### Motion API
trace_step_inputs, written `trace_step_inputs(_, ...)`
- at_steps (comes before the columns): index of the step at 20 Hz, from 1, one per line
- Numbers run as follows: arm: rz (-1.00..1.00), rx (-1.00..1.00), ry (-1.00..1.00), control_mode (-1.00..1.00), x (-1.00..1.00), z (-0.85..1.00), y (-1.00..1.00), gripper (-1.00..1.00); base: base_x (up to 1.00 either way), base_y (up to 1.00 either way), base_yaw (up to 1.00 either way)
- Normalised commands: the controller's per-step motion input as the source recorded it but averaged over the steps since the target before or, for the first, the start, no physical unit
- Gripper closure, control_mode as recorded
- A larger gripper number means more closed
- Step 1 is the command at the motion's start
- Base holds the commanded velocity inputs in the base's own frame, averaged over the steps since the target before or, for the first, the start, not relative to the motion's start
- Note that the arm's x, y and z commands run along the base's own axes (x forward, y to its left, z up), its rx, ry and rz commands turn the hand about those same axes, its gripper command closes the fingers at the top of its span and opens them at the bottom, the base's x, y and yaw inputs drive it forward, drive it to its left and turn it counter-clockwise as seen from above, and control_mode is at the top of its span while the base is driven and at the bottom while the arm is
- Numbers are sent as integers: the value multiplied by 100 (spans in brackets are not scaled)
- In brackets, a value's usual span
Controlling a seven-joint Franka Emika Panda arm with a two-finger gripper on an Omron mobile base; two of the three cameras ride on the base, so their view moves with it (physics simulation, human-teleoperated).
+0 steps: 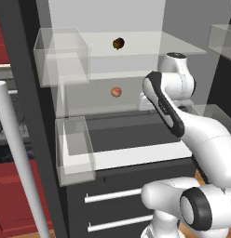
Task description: Place the cold items (sweet potato and peach) from the fridge in one tupperware on the dining counter. Place the warm items (hot dog and kebab skewer) in the stove area in another tupperware.
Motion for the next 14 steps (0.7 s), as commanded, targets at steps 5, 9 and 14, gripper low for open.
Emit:
trace_step_inputs(5, -7, 3, -20, -100, 0, 0, 0, -100, 0, 0, 0)
trace_step_inputs(9, -29, 6, -40, -100, 8, 0, 19, -100, 0, 0, 0)
trace_step_inputs(14, -31, 4, -5, -100, 30, 14, 25, -100, 0, 0, 0)
